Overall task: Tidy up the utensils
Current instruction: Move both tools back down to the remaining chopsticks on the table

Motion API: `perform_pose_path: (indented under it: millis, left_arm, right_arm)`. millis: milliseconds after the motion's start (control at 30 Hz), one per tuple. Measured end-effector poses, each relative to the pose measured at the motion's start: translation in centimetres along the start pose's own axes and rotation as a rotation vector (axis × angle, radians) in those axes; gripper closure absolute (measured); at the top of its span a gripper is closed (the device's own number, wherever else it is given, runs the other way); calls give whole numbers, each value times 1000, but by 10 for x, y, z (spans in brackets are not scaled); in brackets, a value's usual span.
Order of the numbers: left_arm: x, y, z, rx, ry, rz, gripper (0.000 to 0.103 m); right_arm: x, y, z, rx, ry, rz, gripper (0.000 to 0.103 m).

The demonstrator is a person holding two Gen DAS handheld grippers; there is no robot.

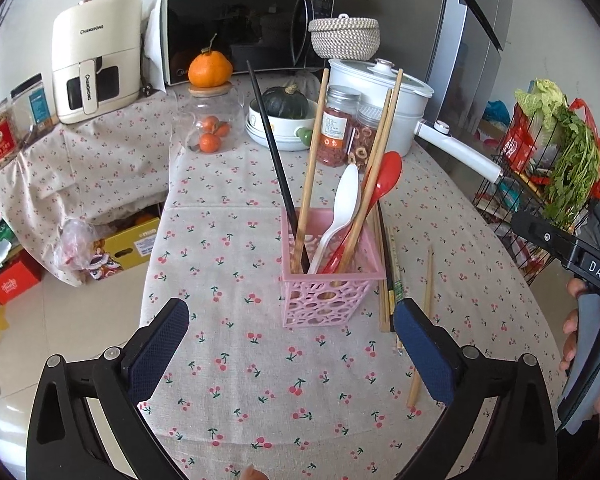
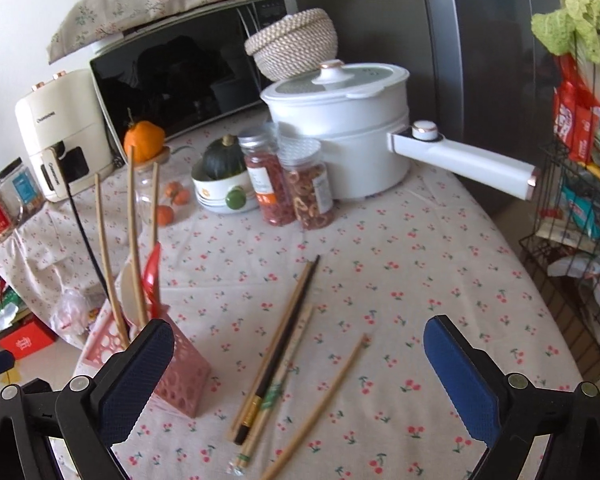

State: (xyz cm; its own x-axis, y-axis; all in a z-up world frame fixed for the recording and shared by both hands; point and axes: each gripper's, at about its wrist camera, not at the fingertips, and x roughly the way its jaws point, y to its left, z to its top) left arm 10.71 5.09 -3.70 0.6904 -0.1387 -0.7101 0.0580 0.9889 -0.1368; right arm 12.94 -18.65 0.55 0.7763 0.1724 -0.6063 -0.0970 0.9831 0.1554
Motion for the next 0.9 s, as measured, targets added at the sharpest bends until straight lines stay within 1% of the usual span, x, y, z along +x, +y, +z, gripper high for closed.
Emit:
perform_pose_path:
  millis: [233,367,533,700,800,867,900]
  left_arm:
    - [14,-7,-14,-10,45,-7,0]
    - [24,-13,-22,4,59,4,0]
    - [29,-23,-30,31,43,3,0]
    - [37,-31,-34,60,80,-8,0]
    - [41,-34,-36,81,110,-5,0]
    - [42,-35,-36,96,118,6,0]
    - [42,-36,-35,102,122,10,0]
  right_arm:
    - [23,-16,-17,-6,126,-44,1]
    - [52,-20,-29,-9,227,-77,1]
    - [90,-20,-46,-31,336,-119,1]
    - [121,-21,-57,-35,421,-163,1]
    - [136,-25,-63,-25,494,-202,1]
    - [140,-24,-66,-48,495,-233,0]
    - [139,-25,-66,-37,483,-230,0]
